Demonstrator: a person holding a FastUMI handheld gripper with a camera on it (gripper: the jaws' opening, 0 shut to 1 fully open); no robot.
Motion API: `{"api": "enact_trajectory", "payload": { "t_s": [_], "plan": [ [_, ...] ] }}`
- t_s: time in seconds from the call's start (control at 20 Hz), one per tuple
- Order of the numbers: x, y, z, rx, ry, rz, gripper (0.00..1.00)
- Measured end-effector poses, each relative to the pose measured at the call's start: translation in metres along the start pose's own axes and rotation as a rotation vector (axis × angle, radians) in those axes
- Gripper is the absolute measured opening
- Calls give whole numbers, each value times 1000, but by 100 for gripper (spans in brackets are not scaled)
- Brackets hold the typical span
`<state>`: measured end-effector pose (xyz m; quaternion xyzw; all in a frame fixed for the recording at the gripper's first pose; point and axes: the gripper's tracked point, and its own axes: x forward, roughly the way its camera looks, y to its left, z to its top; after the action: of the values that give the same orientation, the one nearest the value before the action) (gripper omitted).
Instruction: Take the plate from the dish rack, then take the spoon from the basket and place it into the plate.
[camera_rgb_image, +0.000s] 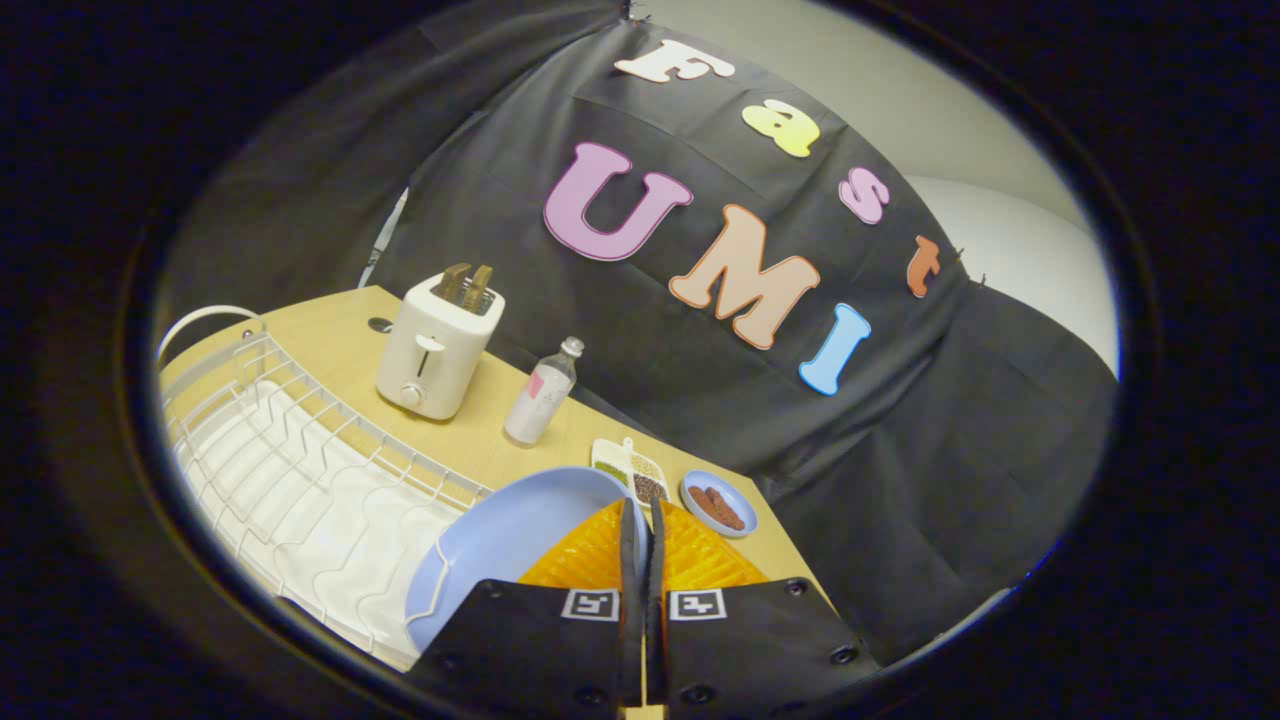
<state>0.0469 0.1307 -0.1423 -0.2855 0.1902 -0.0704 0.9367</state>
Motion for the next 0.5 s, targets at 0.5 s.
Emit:
{"api": "enact_trajectory", "payload": {
  "t_s": [0.5],
  "plan": [
    [-1,0,20,-2,4,41,4]
  ]
}}
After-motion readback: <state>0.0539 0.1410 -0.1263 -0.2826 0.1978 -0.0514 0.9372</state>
